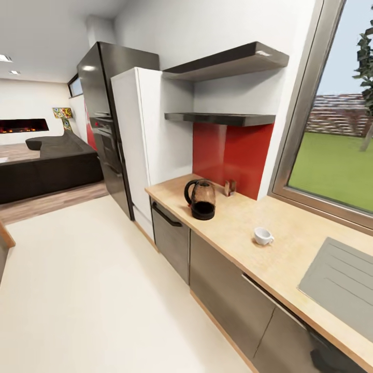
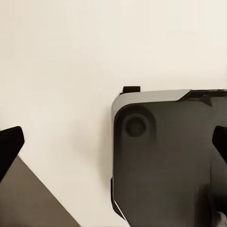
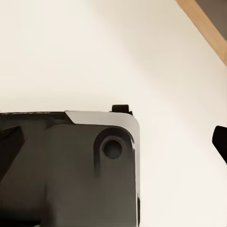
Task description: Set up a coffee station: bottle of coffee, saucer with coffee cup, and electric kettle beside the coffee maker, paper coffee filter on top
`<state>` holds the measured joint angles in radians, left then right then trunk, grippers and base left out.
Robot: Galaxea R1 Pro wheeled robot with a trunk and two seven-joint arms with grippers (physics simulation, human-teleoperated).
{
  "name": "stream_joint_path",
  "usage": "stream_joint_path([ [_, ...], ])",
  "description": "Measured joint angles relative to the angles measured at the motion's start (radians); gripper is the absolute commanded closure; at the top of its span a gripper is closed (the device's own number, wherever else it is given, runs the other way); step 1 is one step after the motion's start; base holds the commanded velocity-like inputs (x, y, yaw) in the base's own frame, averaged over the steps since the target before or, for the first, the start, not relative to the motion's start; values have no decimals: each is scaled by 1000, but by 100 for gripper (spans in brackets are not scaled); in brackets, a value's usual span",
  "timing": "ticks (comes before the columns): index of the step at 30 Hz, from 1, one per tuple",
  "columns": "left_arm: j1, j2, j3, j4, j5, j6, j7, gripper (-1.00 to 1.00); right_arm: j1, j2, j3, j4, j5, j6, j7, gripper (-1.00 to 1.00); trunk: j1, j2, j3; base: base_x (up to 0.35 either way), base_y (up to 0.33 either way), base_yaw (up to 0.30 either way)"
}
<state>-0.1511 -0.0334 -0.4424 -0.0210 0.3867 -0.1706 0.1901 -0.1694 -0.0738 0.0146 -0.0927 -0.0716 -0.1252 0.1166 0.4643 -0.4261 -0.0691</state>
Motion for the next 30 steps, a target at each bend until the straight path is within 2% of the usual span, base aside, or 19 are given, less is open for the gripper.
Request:
stream_joint_path([
  [4,0,-1,0,-1,0,-1,0,-100,0,-1,-1,0,0,0,0,-100,0,0,0,312,137,123],
  [22,0,-2,0,-1,0,-1,0,-100,0,-1,1,1,1,0,0,-100,0,0,5,326,80,271],
  [30,0,-1,0,-1,0,-1,0,-100,0,-1,1,1,1,0,0,-100,0,0,5,298,198,278],
])
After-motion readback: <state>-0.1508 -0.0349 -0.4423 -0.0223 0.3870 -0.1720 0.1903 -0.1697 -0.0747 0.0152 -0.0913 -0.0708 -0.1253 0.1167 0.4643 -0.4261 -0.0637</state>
